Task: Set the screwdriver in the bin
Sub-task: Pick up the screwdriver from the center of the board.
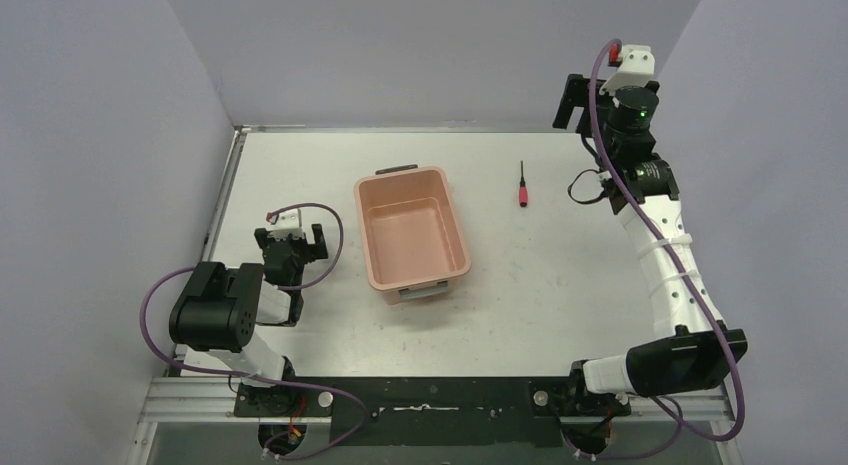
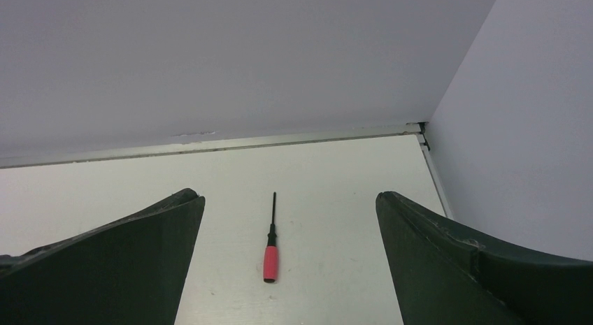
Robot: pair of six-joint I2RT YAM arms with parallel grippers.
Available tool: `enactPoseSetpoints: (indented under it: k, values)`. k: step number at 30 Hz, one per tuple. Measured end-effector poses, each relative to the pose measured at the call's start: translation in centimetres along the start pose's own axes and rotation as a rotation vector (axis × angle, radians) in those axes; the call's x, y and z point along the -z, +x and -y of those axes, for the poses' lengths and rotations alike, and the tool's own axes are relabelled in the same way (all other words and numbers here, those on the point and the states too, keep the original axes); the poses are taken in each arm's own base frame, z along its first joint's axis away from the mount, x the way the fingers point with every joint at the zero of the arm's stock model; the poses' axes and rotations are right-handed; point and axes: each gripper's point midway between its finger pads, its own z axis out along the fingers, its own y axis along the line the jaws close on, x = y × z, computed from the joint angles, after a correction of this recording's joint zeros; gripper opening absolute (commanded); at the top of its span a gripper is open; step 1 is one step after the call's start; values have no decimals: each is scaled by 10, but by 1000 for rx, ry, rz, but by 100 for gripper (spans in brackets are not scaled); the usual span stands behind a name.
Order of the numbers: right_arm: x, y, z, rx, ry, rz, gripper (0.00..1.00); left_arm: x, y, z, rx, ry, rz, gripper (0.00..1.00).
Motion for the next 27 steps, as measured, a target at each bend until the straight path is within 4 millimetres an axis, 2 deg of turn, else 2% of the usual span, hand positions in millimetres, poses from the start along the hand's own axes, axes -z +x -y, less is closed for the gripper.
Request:
enactPoseSetpoints:
  k: [5, 12, 16, 20, 22, 27]
  values:
    - [-8, 6, -1, 13, 3, -65, 100, 0, 0, 0, 0, 0, 0, 97]
    - [-16, 4, -3, 27, 6, -101, 100, 0, 0, 0, 0, 0, 0, 97]
    - [-31, 16, -4, 36, 16, -145, 100, 0, 0, 0, 0, 0, 0, 97]
    - [-56, 48, -5, 52, 25, -228, 100, 0, 0, 0, 0, 0, 0, 97]
    - [-69, 75, -7, 65, 29, -293, 100, 0, 0, 0, 0, 0, 0, 97]
    - [-91, 126, -10, 88, 31, -413, 100, 0, 0, 0, 0, 0, 0, 97]
